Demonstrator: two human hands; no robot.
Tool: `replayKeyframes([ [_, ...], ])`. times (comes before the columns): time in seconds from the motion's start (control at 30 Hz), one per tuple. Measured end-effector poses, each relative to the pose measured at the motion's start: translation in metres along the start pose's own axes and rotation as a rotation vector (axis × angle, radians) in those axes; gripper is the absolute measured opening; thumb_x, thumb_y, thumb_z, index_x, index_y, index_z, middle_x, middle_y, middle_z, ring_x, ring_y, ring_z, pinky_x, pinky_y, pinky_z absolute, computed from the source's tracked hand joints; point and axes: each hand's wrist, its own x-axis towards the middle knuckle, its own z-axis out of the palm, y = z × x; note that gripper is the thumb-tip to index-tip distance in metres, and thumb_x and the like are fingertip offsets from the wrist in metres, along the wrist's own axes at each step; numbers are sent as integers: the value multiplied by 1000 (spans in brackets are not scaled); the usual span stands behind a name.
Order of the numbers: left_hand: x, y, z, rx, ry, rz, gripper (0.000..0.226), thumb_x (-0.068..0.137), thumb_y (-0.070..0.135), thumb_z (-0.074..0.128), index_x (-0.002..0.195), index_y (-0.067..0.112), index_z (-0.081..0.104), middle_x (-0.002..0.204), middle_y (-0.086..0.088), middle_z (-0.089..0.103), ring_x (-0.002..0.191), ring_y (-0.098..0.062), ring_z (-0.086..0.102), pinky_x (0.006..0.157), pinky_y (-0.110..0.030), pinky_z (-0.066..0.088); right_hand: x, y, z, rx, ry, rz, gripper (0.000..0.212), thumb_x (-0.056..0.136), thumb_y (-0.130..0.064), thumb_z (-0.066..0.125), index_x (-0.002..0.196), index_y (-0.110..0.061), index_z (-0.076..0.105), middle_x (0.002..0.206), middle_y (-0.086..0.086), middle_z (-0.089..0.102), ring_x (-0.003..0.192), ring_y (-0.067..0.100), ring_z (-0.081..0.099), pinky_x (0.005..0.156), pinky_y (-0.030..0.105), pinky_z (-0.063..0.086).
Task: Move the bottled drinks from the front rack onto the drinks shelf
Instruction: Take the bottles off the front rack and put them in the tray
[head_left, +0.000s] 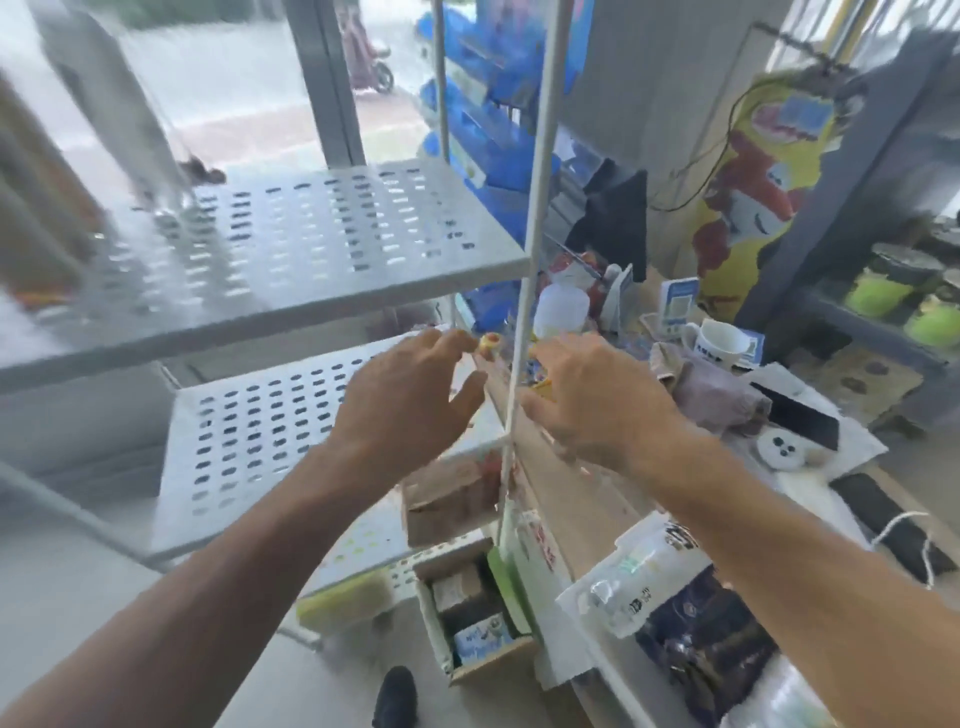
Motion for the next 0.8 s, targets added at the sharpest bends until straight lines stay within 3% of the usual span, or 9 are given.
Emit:
replayKeyframes([
  [0.2, -9, -56, -67, 42, 166, -120, 35, 93, 48, 49, 123, 31, 54, 114, 7, 64, 103, -22, 63, 82, -40, 51, 57, -64, -41, 107, 99, -236, 39, 95, -45, 56, 124, -19, 58, 117, 4, 62, 111, 25, 57, 87, 36, 46],
  [0.4, -8, -116, -110, 78, 277, -209, 36, 92, 48, 50, 123, 31, 53, 115, 8, 64, 102, -18, 62, 83, -42, 52, 110, -131, -59, 45, 178, -398, 45, 96, -46, 51, 134, -23, 51, 133, 0, 57, 123, 20, 52, 96, 38, 47],
  [0.63, 2, -190, -130, 109, 331, -284, 37, 94, 48, 48, 126, 31, 51, 120, 9, 63, 103, -17, 63, 75, -36, 48, 190, -198, -46, 159, 155, -449, 48, 94, -46, 55, 135, -21, 47, 124, 1, 60, 113, 23, 58, 91, 43, 49],
  [0.8, 14, -230, -130, 70, 360, -302, 37, 95, 45, 49, 128, 28, 53, 119, 6, 64, 102, -17, 63, 74, -33, 45, 257, -235, -28, 350, 156, -382, 61, 92, -42, 62, 142, -17, 37, 129, 7, 58, 112, 23, 58, 91, 37, 47],
])
